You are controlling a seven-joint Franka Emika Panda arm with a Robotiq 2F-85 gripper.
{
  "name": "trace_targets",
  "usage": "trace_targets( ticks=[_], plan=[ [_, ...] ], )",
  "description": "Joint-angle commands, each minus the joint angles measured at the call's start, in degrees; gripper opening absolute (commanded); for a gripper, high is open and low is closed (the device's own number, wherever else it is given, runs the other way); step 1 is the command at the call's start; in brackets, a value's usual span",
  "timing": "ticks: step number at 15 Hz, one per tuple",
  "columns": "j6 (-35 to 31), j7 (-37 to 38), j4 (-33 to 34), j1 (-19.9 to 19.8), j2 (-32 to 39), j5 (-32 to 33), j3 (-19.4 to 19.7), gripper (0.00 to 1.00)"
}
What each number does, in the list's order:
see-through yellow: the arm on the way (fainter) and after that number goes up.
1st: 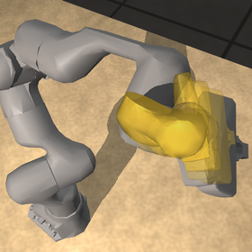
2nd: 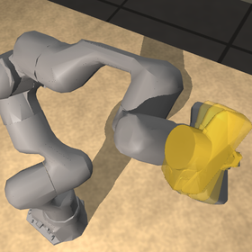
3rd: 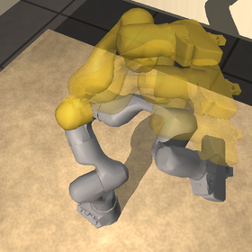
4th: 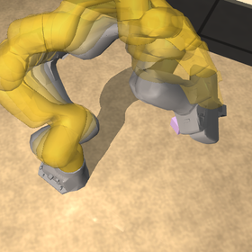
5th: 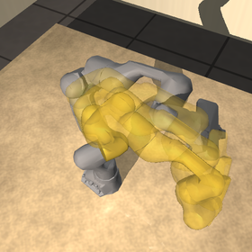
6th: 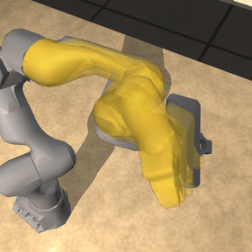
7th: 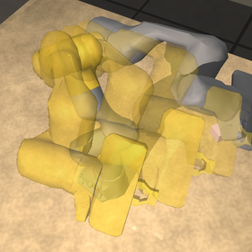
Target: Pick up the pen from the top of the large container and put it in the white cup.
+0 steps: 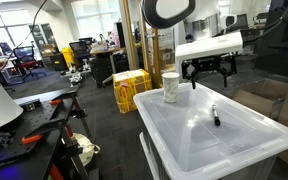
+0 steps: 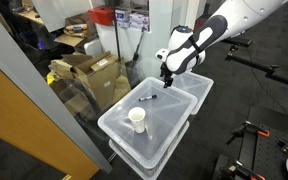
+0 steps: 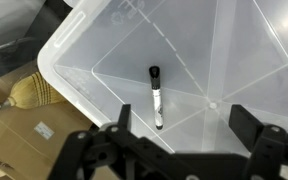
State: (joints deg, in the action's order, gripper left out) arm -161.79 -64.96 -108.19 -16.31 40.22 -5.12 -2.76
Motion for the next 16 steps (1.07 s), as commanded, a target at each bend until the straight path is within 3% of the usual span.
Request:
trace_targets(
  ticks=[1,7,16],
  plan=[
    [0.21,2.59,5.18,-0.99,4.49,1.95,-1.44,1.0],
    [2.36,2.69,11.95,-1.14,10.49,2.33,-2.4,1.0],
    [11.43,3.2,24.13,0.77,18.92,3.63,-1.59,1.0]
  ],
)
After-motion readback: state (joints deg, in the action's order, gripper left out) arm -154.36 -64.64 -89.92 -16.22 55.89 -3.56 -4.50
